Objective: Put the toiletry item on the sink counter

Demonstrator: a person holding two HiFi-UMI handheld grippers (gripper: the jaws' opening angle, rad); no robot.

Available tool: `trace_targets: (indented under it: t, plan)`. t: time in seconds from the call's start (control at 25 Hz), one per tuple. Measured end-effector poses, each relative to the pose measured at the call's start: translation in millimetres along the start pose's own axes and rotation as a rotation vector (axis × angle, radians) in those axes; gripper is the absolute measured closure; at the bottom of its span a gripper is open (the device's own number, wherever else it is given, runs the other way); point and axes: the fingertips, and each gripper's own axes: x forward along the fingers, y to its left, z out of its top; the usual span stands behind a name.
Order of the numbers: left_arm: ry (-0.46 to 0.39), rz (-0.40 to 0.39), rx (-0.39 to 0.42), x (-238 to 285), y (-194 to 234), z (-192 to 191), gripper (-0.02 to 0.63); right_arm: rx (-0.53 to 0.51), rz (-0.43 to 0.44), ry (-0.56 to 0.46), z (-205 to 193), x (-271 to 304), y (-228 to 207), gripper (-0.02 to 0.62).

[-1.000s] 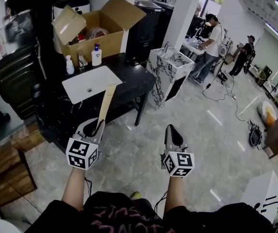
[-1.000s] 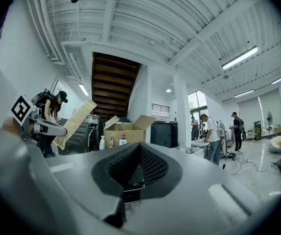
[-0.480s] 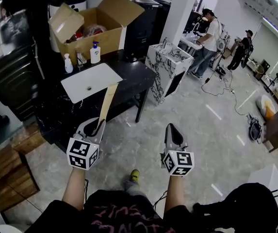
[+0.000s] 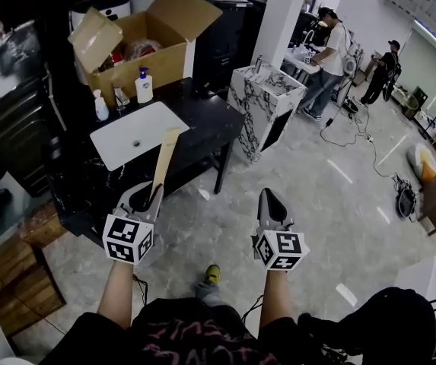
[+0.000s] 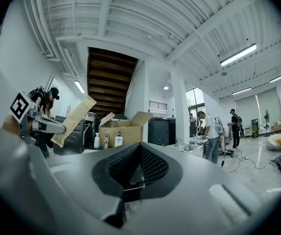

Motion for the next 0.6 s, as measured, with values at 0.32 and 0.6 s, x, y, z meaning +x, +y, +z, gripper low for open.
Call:
trace_targets:
  t: [0.32, 0.6]
  plan:
    - [0.028, -0.001, 0.004, 59.1, 10.7, -6.2, 0.554, 0.011, 0.0, 0.002, -10.6, 49.3, -35.1, 0.589]
    - [0.048, 0.012, 0.001, 115.7, 27.8, -7.0, 0.554, 0.028, -0.001, 0.006, -17.5, 99.4, -67.4, 0.589]
